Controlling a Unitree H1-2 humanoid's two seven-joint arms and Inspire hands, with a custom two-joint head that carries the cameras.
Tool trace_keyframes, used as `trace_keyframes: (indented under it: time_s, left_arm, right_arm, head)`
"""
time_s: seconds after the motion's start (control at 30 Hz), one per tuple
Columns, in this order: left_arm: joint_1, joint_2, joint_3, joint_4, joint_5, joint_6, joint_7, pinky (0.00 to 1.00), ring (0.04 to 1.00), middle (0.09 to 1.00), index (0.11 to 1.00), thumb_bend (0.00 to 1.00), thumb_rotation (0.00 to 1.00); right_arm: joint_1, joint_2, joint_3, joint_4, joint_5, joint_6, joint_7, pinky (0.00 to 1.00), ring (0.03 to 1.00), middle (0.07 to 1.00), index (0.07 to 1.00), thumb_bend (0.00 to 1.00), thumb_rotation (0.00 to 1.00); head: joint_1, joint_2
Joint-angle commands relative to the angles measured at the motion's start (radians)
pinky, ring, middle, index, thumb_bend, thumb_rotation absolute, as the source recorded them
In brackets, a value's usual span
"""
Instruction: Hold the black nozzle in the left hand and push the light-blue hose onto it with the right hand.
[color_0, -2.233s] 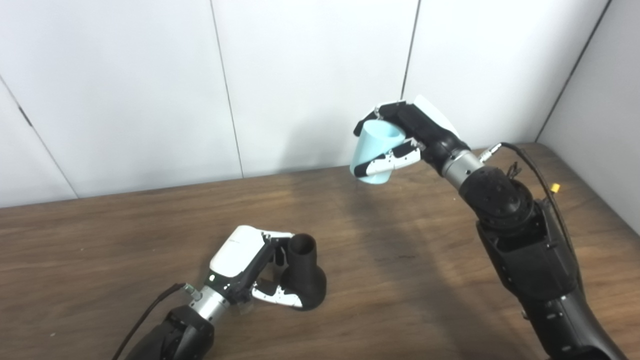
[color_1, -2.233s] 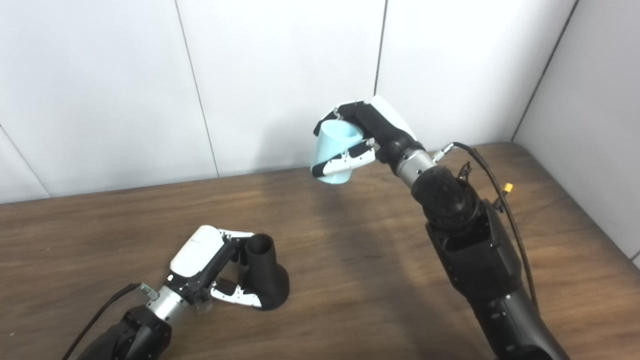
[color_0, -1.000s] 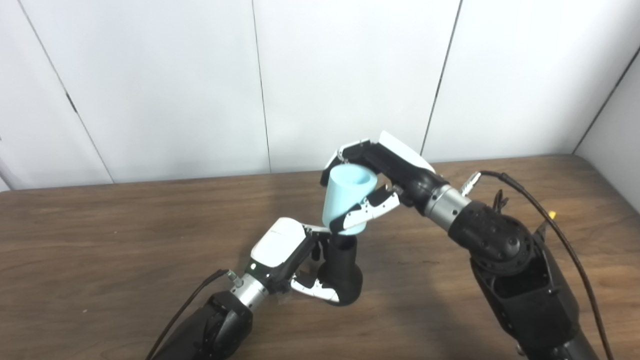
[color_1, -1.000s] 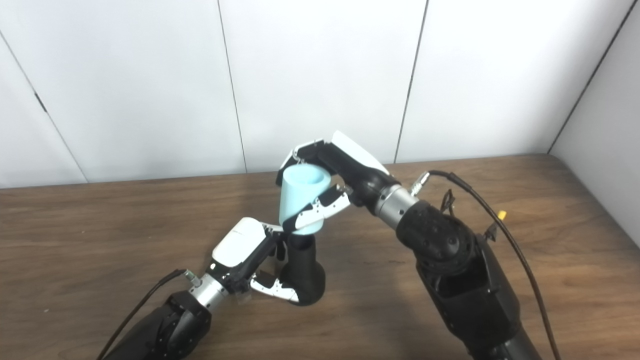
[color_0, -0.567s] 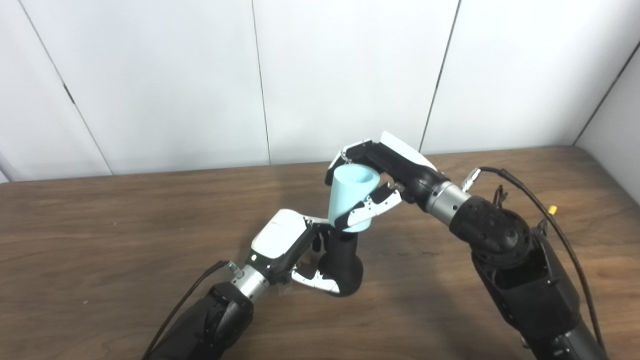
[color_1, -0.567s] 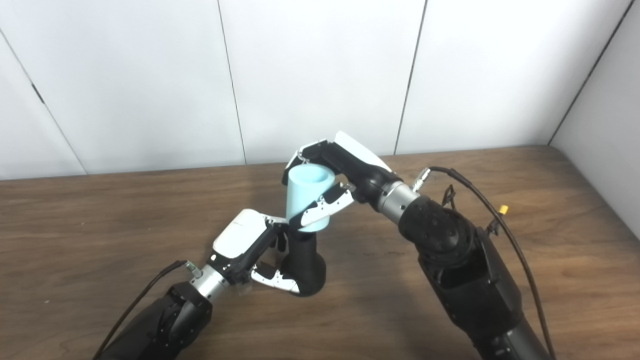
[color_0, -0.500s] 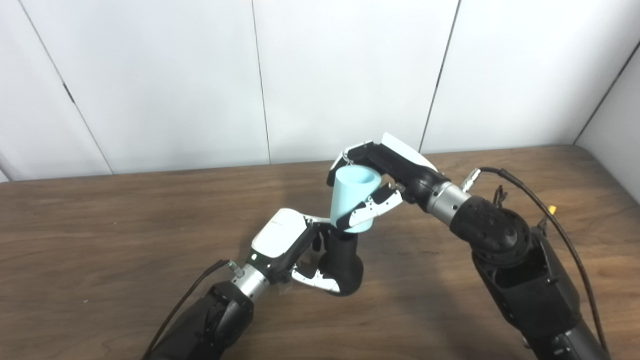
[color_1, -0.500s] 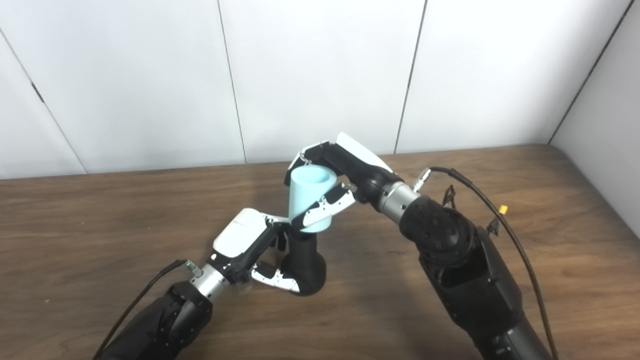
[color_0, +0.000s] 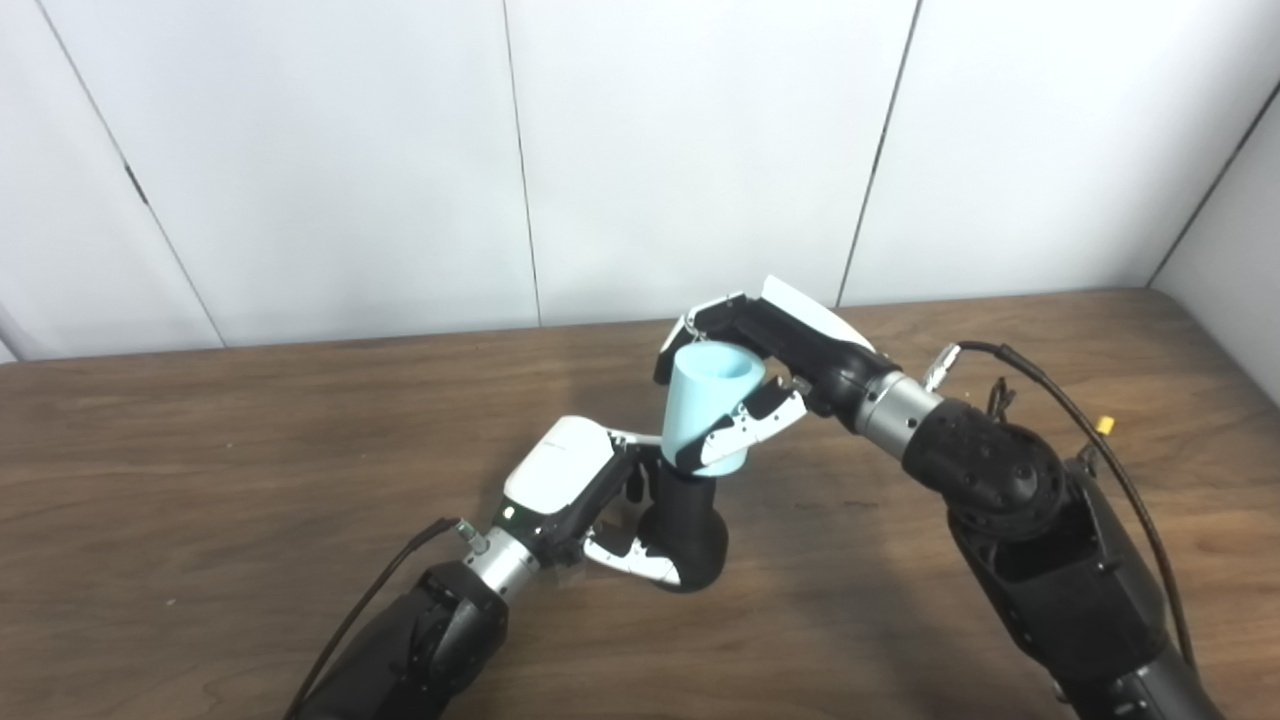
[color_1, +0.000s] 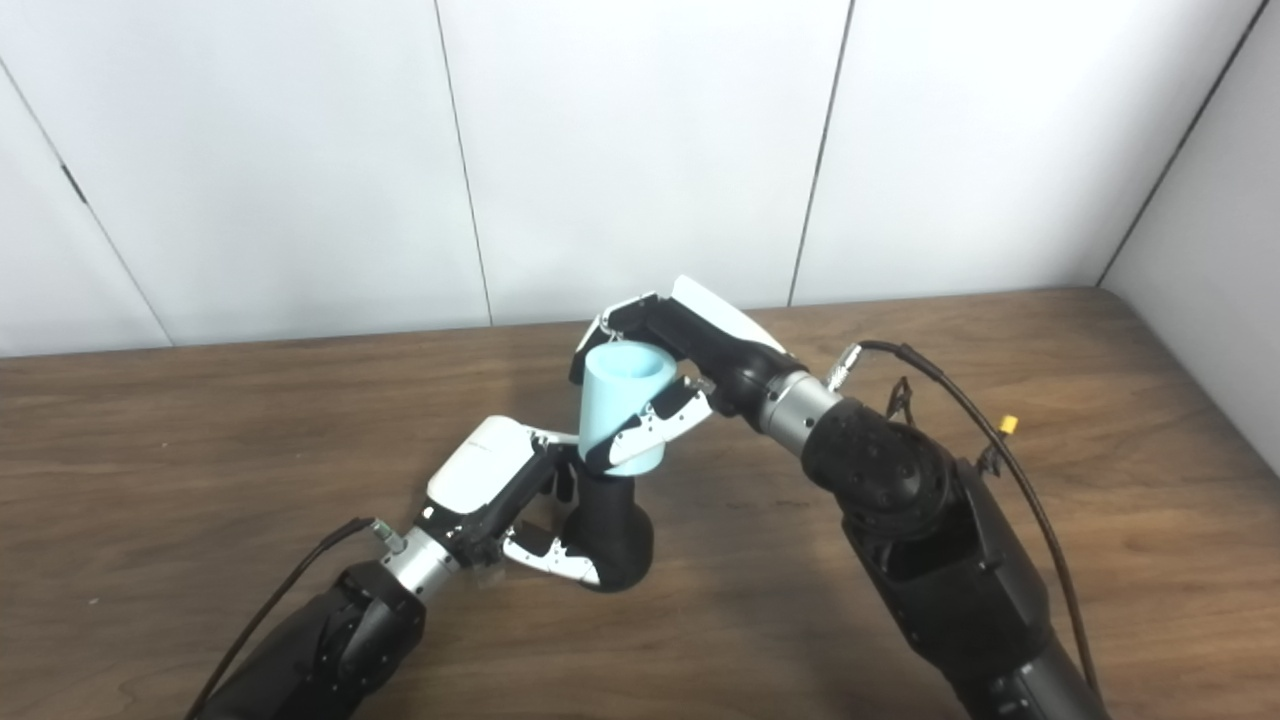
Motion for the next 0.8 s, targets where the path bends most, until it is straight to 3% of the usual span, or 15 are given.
trace_keyframes:
  time_s: [0.0,0.43,0.77]
  left_arm:
    - [0.142,-0.025,-0.041,0.081,0.015,0.024,-0.015,0.30,0.365,0.434,0.509,0.52,0.00]
    - [0.147,-0.030,-0.037,0.068,0.015,0.035,-0.022,0.27,0.332,0.411,0.497,0.52,0.00]
    - [0.149,-0.029,-0.037,0.063,0.016,0.037,-0.022,0.30,0.362,0.426,0.510,0.52,0.00]
  right_arm:
    - [-0.017,-0.009,0.017,-0.039,-0.004,-0.007,0.015,0.33,0.417,0.477,0.506,0.52,0.00]
    - [-0.004,0.018,0.050,-0.036,0.003,-0.028,-0.001,0.32,0.410,0.474,0.509,0.52,0.00]
    - [0.012,0.018,0.066,-0.026,0.006,-0.044,0.001,0.30,0.398,0.477,0.517,0.52,0.00]
  head:
    - [0.003,0.003]
    - [0.005,0.017]
    - [0.010,0.028]
